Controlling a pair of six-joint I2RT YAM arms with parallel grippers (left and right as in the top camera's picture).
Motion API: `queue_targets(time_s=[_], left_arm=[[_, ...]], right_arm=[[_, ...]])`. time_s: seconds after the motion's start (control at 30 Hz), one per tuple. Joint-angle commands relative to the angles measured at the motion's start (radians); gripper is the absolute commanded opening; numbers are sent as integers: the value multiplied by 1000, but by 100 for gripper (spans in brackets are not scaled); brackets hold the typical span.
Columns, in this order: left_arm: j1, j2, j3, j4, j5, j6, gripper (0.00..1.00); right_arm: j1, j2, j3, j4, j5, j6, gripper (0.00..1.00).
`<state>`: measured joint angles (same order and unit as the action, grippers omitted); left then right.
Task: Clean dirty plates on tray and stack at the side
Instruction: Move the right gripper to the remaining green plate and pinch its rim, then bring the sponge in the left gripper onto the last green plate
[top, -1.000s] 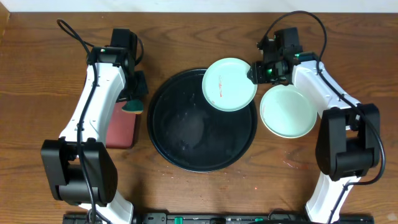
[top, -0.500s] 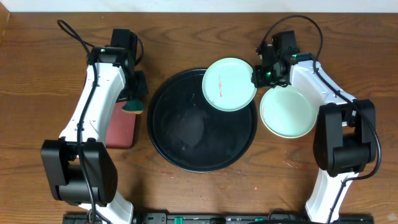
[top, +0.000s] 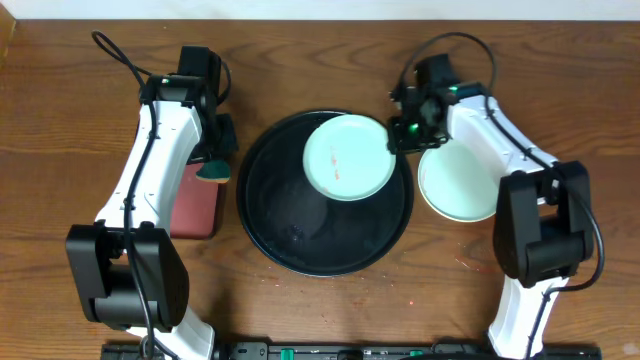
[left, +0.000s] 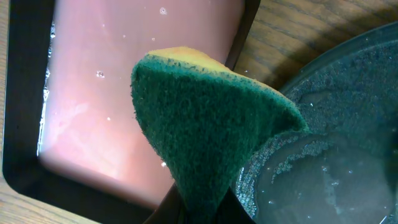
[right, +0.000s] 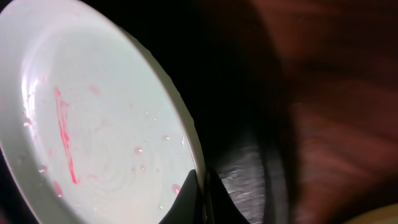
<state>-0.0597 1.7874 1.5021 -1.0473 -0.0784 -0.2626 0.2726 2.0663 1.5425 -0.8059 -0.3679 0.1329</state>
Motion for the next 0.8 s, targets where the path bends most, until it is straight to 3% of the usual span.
queue_targets(time_s=[0.0,0.37,0.77], left_arm=[[3,-29,7,-3,-12,-9,7],[-3,-29,7,5,25,-9,7],[-98,-29,7,34,97,-9,7]], right_arm=[[45,-3,35,-36,-24,98,1],[152,-2,-39,-47,108,276,1],[205,18,-106,28,116,290,1]])
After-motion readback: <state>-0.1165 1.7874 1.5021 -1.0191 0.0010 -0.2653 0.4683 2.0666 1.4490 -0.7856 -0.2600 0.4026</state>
